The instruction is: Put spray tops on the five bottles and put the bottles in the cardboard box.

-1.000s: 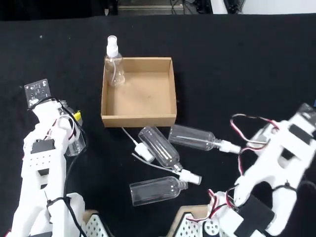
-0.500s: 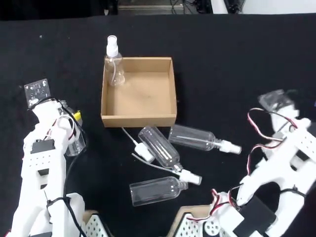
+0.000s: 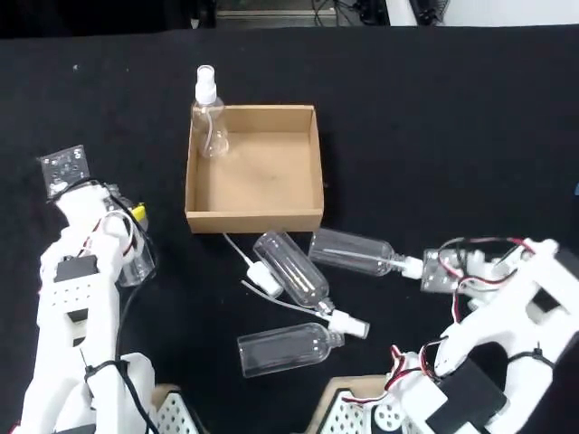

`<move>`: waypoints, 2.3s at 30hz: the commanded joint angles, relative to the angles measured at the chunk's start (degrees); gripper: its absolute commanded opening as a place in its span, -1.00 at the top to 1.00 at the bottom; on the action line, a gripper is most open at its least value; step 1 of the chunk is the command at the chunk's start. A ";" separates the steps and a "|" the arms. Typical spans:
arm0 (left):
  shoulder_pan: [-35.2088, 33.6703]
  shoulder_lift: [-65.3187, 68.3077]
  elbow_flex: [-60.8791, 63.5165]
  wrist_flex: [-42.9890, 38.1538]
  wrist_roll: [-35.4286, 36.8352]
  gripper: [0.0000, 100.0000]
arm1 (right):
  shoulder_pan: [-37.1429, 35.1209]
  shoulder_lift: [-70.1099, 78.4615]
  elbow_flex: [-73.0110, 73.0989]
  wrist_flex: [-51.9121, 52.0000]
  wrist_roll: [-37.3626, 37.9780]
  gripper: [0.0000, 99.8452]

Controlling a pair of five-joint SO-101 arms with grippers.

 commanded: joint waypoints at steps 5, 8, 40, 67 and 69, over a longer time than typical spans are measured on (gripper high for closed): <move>-1.71 -1.93 -1.27 -1.14 0.44 0.74 | 1.32 0.13 4.62 -11.08 1.41 0.40; -1.71 -1.93 -1.27 -1.14 0.44 0.74 | 1.76 0.57 7.52 -17.76 1.41 0.40; -0.66 -1.93 -1.10 -1.14 0.44 0.74 | -2.73 -11.47 12.09 -11.69 -60.92 0.51; -0.48 -1.93 -0.84 -1.14 0.18 0.74 | -4.31 6.90 5.67 -20.22 -26.64 0.53; -0.48 -1.93 -0.92 -1.14 0.18 0.74 | -4.40 7.34 5.85 -20.22 -26.81 0.69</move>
